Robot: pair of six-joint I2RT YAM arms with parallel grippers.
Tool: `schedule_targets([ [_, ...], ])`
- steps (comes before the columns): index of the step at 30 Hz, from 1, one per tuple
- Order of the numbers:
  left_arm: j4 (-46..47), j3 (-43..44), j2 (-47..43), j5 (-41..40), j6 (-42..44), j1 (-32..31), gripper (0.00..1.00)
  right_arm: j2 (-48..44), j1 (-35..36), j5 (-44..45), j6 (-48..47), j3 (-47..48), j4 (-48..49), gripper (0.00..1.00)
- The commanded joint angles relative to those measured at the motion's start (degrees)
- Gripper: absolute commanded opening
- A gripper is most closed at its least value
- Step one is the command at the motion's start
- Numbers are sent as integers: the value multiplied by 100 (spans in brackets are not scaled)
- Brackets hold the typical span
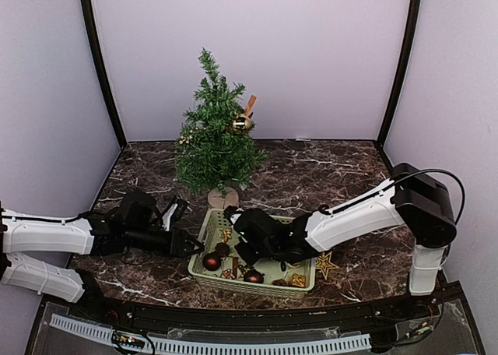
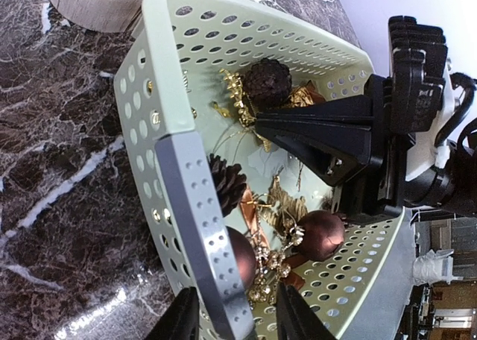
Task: Decorate the small christmas tree
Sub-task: Pick up the ornament deer from the bin, then pass from the right arm to the left
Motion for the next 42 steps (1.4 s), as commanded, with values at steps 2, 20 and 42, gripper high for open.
schedule_targets([
  [2, -237, 105, -346, -124, 139, -30, 38, -667, -176, -329, 451, -263, 429, 0],
  [20, 590, 898, -565, 236, 102, -339, 42, -2189, -751, -2897, 1454, -1566, 1863, 0],
  [42, 736, 1154, -761, 973, 1192, -449, 71, -3158, -914, -5327, 1787, -1318, 1619, 0],
])
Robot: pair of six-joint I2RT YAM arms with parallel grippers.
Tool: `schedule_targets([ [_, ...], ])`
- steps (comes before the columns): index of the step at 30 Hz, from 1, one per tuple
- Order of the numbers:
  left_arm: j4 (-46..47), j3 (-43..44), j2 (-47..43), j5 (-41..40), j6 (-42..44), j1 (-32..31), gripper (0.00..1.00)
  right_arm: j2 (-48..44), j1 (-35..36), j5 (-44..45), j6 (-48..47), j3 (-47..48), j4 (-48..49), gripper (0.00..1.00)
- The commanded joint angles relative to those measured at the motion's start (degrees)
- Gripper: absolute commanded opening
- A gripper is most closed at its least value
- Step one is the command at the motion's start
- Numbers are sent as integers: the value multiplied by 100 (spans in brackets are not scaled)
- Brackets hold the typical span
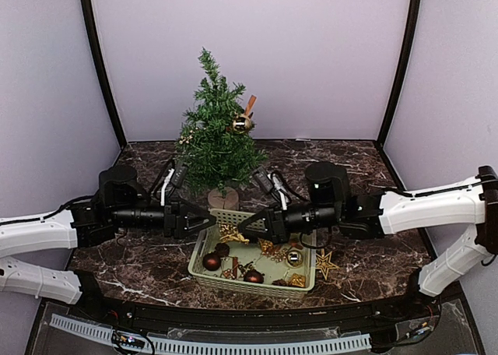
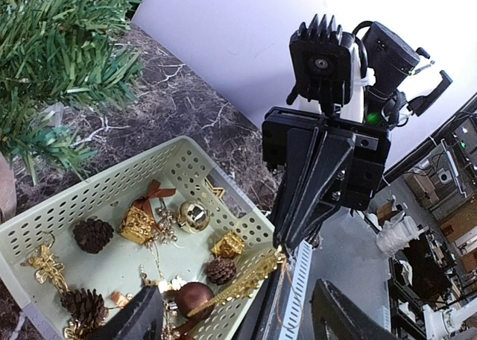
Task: Decorate the small christmas tree
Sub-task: Pass from the right arm to the left
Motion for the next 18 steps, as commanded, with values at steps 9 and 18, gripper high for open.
schedule_targets([
  [9, -18, 758, 482, 1051, 760, -354, 68, -449, -125, -804, 260, 241, 170, 0],
  [18, 74, 864, 617, 1175, 826, -405, 36, -513, -122, -748, 286, 212, 174, 0],
])
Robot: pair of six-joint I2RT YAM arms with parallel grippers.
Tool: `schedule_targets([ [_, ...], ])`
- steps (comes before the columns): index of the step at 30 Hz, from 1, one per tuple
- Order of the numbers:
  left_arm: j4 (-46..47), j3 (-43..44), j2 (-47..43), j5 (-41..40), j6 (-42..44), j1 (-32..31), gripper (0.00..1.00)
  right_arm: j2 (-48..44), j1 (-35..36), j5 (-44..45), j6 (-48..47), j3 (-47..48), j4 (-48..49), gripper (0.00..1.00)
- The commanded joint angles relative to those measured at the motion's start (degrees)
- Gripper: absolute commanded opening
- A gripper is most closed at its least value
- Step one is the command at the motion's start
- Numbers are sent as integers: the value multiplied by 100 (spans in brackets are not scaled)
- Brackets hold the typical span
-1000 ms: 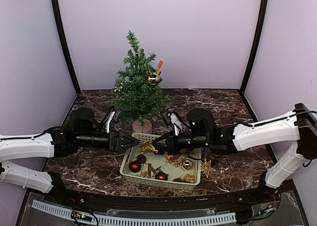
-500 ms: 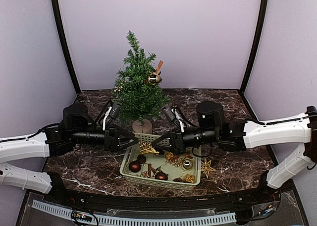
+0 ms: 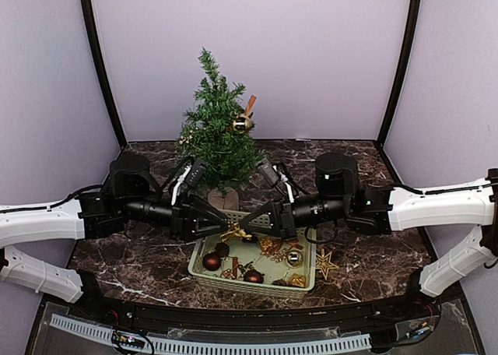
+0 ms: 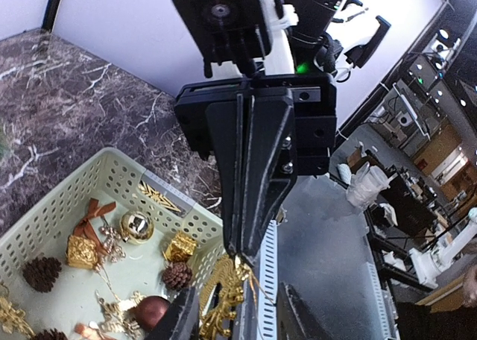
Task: Decorate the small christmas tree
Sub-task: Pass from the right arm to the left
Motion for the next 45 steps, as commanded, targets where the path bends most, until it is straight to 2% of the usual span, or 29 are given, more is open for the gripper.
schedule_targets([
  [1, 119, 110, -9, 230, 79, -27, 34, -185, -37, -5, 41, 109, 182, 0],
  [4, 162, 45, -7, 254, 46, -28, 30, -201, -34, 19, 44, 107, 202, 0],
  [8, 156, 29, 20, 218, 44, -30, 29, -208, -34, 27, 26, 122, 186, 0],
  [12, 178, 50, 53, 210, 45, -28, 17, -217, -35, 231, -50, 101, 63, 0],
  [15, 158, 40, 31, 141, 56, -27, 2, -226, -44, 403, -68, 4, 43, 0],
  [20, 92, -39, -60, -109, 48, -24, 0, -306, -123, 756, 12, -244, 105, 1],
  [24, -195, -34, -90, -554, 61, -27, 0, -543, -299, 1116, 137, -601, 218, 42],
  [25, -286, -29, -92, -706, 61, -25, 0, -603, -342, 1181, 162, -672, 241, 47],
  [27, -372, -24, -84, -885, 49, -32, 0, -684, -408, 1327, 178, -788, 210, 50],
  [33, -600, 55, 61, -1403, -7, -32, 0, -633, -446, 1779, 137, -910, -128, 51],
  [36, -735, 91, 156, -1572, -65, -28, 0, -479, -439, 2065, -94, -739, -768, 52],
  [38, -984, 230, 231, -1773, -84, -32, 0, -482, -432, 1866, -158, -743, -701, 57],
  [42, -1431, 431, 393, -2076, -125, -28, 0, -526, -386, 1475, -84, -746, -253, 72],
  [45, -1560, 511, 488, -2212, -222, -28, 0, -366, -275, 1668, 23, -538, -249, 75],
])
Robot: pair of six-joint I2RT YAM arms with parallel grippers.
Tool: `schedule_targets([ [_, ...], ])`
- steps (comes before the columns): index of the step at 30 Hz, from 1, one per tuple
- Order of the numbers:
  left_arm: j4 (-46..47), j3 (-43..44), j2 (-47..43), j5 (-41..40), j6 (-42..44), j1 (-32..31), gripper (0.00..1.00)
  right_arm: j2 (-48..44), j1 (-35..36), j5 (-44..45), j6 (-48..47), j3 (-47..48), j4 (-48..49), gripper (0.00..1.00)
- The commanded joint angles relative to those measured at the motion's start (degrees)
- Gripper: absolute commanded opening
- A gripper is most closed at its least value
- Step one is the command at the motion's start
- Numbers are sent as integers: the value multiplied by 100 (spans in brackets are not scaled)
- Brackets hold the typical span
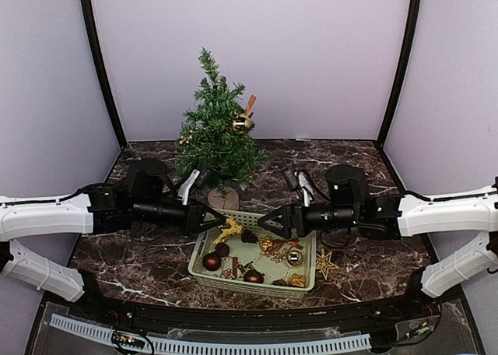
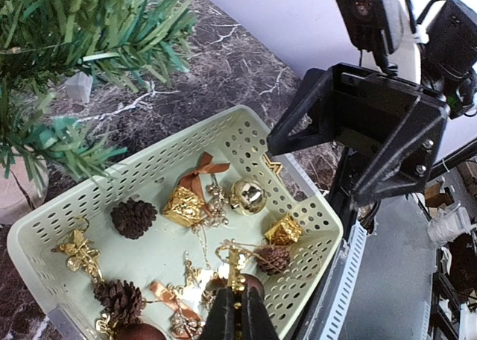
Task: Decorate the small christmas tree
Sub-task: Pass from the right arm to the left
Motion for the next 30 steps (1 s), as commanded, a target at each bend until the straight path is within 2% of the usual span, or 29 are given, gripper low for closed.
schedule_targets([
  [1, -427, 280, 106, -379, -153, -15, 0, 252, 169, 172, 99, 381, 270, 75],
  [7, -268, 234, 198, -494, -446, -19, 0, 752, 719, 985, 387, 902, 169, 71],
  [11, -198, 199, 223, -436, -508, -21, 0, 1144, 1074, 1770, 316, 1330, -257, 68],
  [19, -194, 132, 147, -408, -521, -20, 0, 1868, 1238, 2636, 305, 2128, -1173, 40],
  [24, -191, 66, 20, -431, -526, -21, 0, 1775, 1244, 3056, 412, 2047, -1337, 0],
  [30, -320, -46, -196, -433, -480, -17, 0, 1457, 1196, 3306, 483, 1747, -1417, 0],
])
